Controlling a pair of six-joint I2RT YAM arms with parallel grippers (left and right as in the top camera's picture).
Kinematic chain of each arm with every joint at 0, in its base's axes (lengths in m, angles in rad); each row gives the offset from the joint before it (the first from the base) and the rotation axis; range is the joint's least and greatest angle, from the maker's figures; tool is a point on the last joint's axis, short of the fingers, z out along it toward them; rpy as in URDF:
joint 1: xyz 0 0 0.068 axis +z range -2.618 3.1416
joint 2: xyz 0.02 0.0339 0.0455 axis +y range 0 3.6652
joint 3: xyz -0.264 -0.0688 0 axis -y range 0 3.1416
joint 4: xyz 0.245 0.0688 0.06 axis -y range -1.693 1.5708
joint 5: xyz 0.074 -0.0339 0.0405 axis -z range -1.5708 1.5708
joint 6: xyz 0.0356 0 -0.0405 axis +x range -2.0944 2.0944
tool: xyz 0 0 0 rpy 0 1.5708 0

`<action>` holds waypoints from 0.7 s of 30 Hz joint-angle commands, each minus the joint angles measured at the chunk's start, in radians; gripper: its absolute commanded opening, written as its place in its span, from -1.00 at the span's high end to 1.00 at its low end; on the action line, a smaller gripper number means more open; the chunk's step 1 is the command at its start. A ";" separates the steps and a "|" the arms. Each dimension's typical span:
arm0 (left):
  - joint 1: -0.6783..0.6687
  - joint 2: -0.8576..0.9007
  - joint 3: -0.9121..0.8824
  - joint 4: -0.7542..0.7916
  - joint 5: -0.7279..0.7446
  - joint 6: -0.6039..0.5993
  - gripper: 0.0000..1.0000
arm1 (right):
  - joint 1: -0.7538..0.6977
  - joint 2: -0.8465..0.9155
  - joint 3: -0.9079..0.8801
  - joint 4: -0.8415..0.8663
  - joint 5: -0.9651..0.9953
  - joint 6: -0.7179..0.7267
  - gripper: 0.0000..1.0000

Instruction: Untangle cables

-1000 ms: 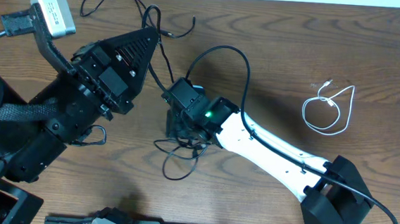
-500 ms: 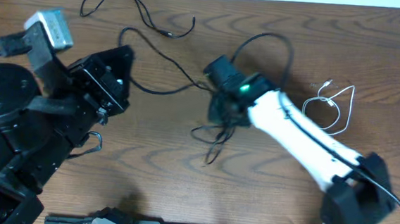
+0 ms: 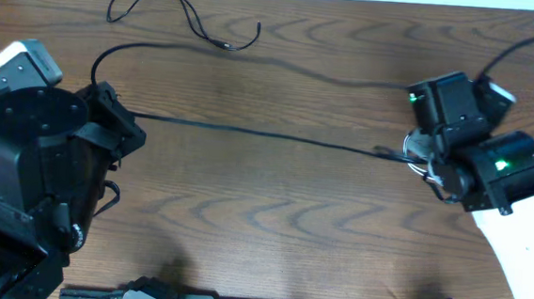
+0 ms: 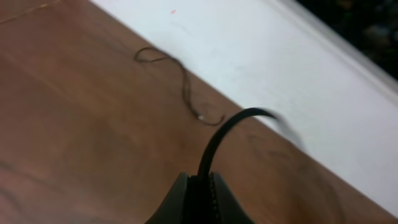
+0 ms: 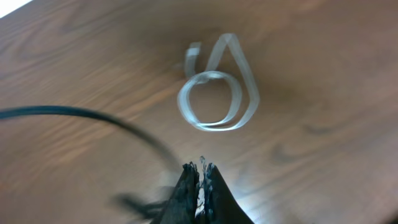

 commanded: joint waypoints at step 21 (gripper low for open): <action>0.086 0.034 0.008 -0.003 -0.050 0.022 0.85 | -0.276 0.031 -0.002 0.098 -0.429 -0.194 0.64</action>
